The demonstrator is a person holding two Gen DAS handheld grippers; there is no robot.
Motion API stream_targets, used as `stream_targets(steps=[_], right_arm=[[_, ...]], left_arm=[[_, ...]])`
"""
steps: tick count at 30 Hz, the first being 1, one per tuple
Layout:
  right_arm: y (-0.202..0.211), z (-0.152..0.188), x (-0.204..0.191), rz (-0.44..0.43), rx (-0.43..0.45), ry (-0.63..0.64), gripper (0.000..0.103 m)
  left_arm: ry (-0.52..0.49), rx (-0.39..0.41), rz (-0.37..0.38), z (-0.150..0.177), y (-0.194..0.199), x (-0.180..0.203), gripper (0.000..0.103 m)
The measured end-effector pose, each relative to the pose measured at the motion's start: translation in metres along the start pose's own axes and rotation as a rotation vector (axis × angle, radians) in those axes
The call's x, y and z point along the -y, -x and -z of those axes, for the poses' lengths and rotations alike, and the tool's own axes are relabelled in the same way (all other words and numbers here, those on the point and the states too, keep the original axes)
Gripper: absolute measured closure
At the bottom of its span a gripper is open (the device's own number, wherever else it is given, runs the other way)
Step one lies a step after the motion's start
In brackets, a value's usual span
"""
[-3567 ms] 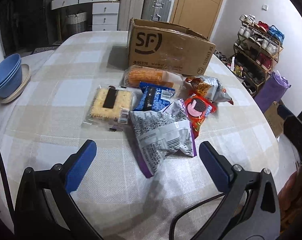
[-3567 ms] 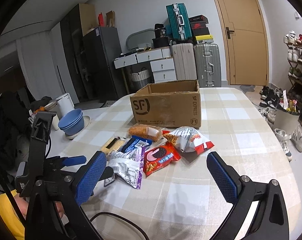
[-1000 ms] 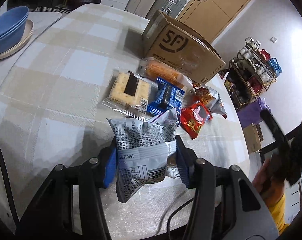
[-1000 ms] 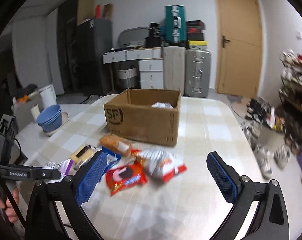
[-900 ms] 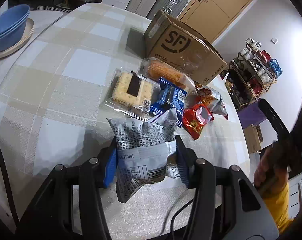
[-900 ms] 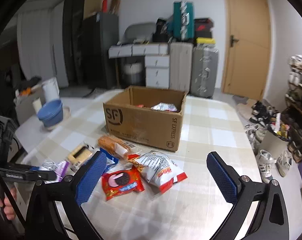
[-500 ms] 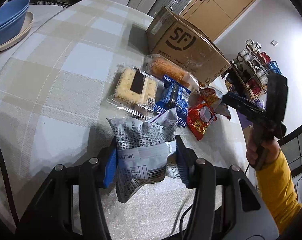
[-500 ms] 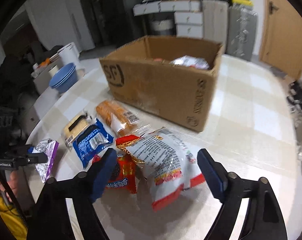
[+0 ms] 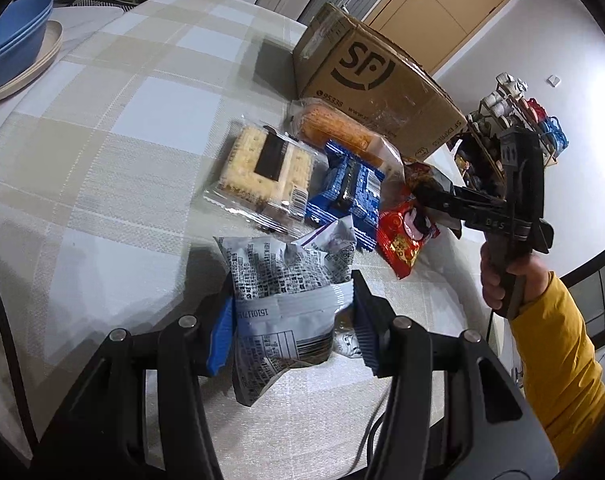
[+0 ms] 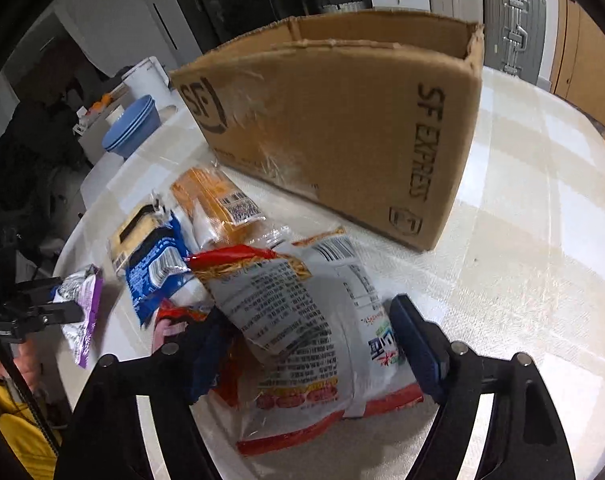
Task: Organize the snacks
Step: 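Grasp the white printed chip bag with the left tool while the right tool grasps the red-white chip bag, then carry the white bag with the left tool while the right tool carries the red-white bag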
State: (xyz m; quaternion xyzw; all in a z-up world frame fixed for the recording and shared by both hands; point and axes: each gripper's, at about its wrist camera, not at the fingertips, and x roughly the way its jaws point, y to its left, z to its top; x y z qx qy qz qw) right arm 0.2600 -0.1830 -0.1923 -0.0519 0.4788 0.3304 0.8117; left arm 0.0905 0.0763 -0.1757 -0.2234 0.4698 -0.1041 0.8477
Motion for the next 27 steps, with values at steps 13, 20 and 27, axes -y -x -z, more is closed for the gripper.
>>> stream_targets(steps=[13,20,27], right_arm=[[0.022,0.007,0.002,0.005,0.108,-0.156,0.054],[0.040,0.016,-0.012,-0.011,0.140,-0.163,0.054],[0.080,0.026,-0.038,-0.046,0.217,-0.154,0.054]], left_arm=[[-0.037,0.004,-0.033,0.003,0.003,0.012,0.055],[-0.052,0.012,-0.036,0.003,0.009,0.016,0.055],[-0.069,0.023,-0.036,0.003,0.017,0.022,0.055]])
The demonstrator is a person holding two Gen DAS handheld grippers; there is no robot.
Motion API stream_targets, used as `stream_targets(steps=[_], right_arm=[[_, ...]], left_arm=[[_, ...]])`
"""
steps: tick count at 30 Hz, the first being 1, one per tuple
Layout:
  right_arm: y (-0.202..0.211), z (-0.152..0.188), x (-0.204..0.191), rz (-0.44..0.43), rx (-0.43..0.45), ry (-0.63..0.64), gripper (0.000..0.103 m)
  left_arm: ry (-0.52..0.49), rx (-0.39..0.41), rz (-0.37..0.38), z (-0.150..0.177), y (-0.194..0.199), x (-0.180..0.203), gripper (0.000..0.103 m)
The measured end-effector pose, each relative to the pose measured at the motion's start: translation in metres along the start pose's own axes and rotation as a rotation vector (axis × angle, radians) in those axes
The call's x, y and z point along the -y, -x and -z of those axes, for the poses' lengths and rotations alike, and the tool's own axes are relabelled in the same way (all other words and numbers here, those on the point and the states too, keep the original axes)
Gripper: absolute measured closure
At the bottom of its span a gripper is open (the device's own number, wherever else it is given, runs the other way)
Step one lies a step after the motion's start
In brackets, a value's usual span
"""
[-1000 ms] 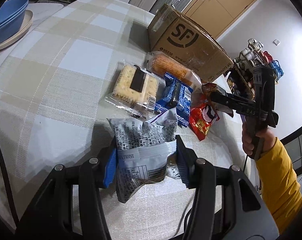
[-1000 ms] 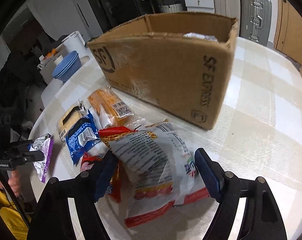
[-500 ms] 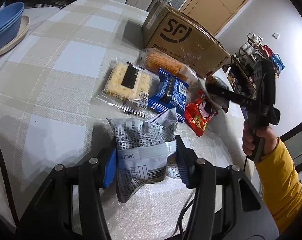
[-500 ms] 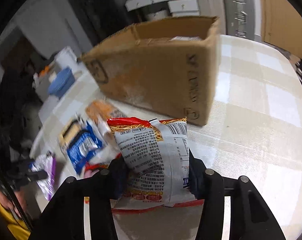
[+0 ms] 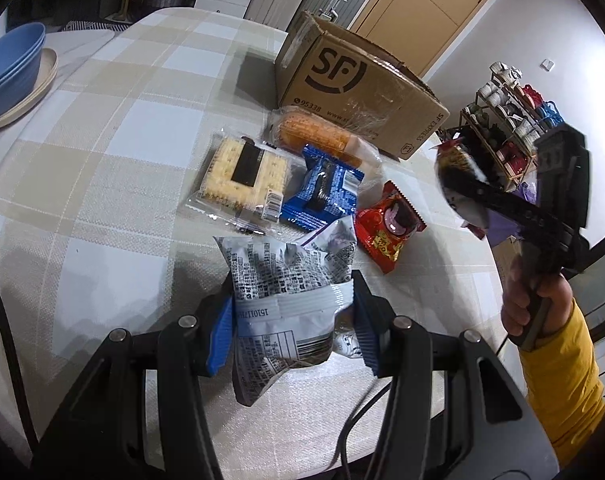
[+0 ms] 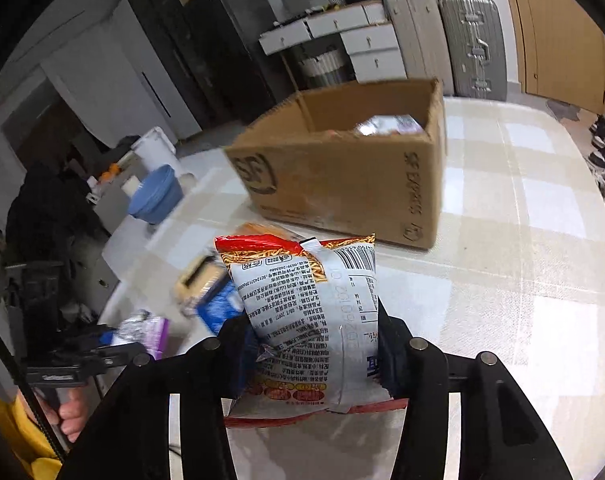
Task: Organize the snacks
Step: 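Carry the white bag with the left tool while the right tool carries the red-white bag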
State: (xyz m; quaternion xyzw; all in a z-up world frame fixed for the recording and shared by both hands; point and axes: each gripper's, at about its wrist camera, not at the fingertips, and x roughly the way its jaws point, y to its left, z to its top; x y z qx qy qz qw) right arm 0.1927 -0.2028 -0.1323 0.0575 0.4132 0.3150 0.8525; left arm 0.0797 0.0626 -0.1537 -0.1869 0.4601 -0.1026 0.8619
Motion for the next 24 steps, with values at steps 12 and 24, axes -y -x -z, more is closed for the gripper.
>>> stream_targets(steps=[12,24], right_arm=[[0.073,0.013,-0.053,-0.019,0.164,0.009,0.054],[0.108,0.070,-0.063,0.027,0.268,-0.113,0.054]], left_arm=[[-0.071,0.055,-0.016,-0.010,0.026,0.027,0.055],[-0.140,0.079,-0.001,-0.002,0.038,0.054,0.055]])
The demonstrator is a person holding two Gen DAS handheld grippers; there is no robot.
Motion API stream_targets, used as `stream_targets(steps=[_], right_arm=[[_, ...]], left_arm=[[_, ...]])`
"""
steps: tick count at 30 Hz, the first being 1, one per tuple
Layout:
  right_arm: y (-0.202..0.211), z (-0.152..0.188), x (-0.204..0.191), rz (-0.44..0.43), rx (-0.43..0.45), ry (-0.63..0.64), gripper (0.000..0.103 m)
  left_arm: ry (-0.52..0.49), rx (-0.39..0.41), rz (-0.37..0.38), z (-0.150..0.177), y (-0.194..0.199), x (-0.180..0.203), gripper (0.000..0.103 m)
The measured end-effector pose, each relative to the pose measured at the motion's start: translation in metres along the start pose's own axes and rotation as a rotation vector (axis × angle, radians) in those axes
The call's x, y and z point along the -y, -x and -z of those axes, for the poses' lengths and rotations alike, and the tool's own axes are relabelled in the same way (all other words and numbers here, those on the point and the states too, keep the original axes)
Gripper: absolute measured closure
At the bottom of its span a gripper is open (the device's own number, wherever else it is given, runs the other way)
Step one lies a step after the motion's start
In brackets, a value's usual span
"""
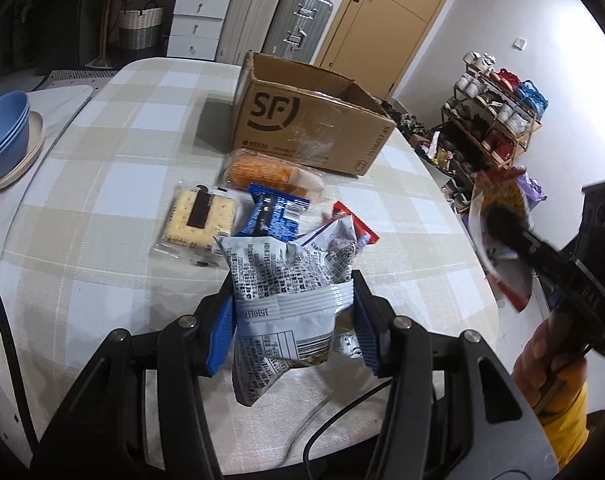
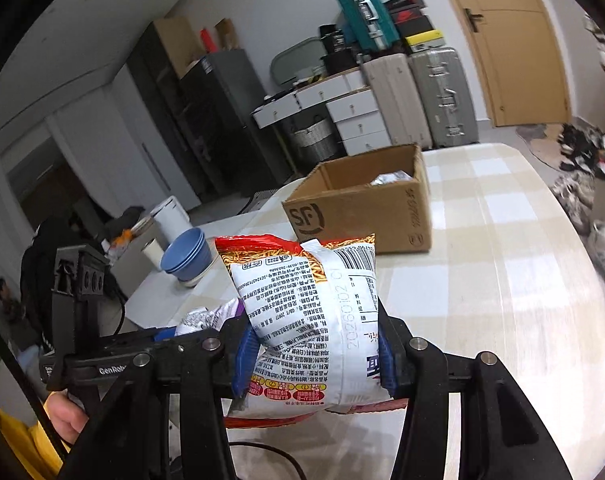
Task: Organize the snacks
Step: 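Carry the white bag with the left tool while the right tool carries the red-white bag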
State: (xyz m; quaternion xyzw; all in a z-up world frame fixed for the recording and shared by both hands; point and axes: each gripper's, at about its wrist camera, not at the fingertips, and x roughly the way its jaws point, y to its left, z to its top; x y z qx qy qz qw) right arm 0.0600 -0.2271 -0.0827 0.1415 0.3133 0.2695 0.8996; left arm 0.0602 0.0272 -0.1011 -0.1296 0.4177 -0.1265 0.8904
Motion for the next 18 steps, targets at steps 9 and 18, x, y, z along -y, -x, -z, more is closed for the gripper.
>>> stream_targets(steps=[9,18], right_arm=[[-0.002,0.017,0.000,0.007,-0.011,-0.019,0.054],[-0.005,-0.012,-0.005,0.004,0.005,0.019,0.054]], left_arm=[[-0.028,0.017,0.013,0.002,0.005,0.008,0.055],[-0.034,0.015,0.018,-0.011,0.003,0.007,0.055]])
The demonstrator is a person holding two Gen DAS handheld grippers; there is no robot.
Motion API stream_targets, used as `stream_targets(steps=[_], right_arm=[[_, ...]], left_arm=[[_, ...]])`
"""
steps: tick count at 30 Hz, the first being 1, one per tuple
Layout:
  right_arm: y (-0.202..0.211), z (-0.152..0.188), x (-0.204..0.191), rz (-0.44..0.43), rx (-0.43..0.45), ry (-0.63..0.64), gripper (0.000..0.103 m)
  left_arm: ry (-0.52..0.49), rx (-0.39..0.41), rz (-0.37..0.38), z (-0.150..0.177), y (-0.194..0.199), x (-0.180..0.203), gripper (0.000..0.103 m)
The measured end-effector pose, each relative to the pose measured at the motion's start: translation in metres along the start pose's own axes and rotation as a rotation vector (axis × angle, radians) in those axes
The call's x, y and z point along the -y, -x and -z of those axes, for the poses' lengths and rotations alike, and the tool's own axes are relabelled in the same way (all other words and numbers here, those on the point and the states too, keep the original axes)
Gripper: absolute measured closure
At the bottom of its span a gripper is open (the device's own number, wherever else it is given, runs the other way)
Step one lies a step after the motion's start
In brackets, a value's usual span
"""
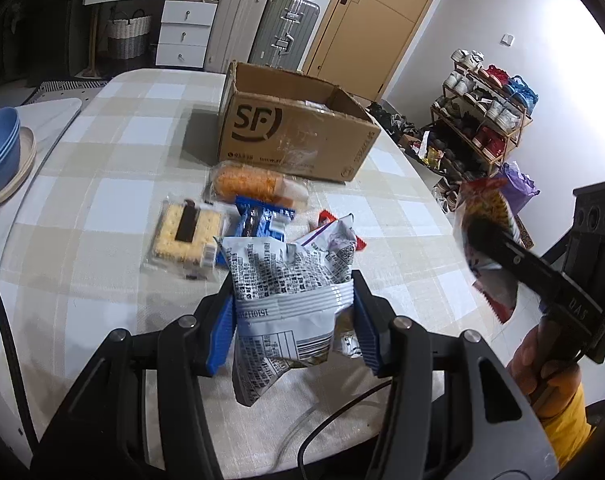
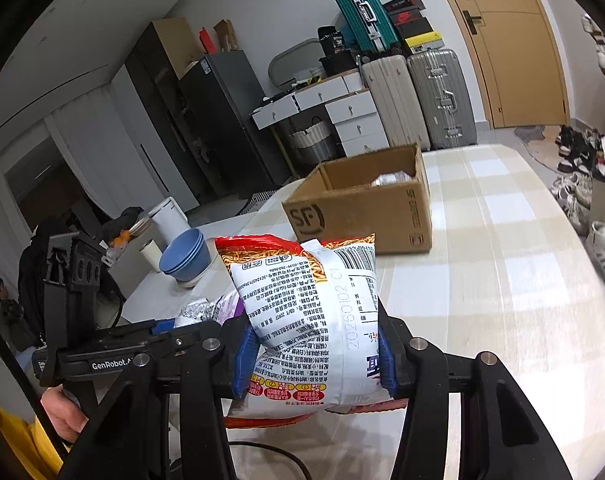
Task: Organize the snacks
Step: 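Carry the white bag with the left tool while the right tool carries the red-white bag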
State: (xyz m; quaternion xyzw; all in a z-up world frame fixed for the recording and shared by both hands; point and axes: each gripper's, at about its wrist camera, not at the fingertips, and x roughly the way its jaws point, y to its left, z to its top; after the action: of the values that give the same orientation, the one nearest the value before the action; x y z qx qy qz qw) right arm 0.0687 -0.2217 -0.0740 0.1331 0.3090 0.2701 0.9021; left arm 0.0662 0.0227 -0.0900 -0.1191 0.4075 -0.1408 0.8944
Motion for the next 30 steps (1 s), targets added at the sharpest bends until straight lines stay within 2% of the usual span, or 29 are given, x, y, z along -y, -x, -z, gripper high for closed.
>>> stream_targets(steps=[8,14,18,20,26,30], right_arm=[[-0.022,-0.057,0.007,0.033,0.017,0.011,0.054],[-0.048,-0.110,0.012,0.038,0.026,0.027,0.054],[-0.069,-0.146,0.015,0.069,0.018,0.034,0.054],[-0.082,-0.165,0.020,0.050,0.015,0.017,0.054],[-0.125,-0.210,0.042,0.047,-0.020,-0.036,0.054],[-0.168,-0.226,0.054,0.051,-0.098,-0.051,0.054]], left_arm=[[0.022,0.058,0.023,-0.051,0.003,-0.008,0.055],[0.032,0.106,0.042,-0.105,0.002,-0.011,0.055],[0.051,0.110,0.065,-0.147,-0.005,-0.011,0.055],[0.049,0.115,0.062,-0.164,-0.009,-0.010,0.055],[0.031,0.094,0.017,-0.229,-0.049,-0.008,0.054],[0.036,0.051,0.040,-0.260,-0.093,-0.009,0.054]])
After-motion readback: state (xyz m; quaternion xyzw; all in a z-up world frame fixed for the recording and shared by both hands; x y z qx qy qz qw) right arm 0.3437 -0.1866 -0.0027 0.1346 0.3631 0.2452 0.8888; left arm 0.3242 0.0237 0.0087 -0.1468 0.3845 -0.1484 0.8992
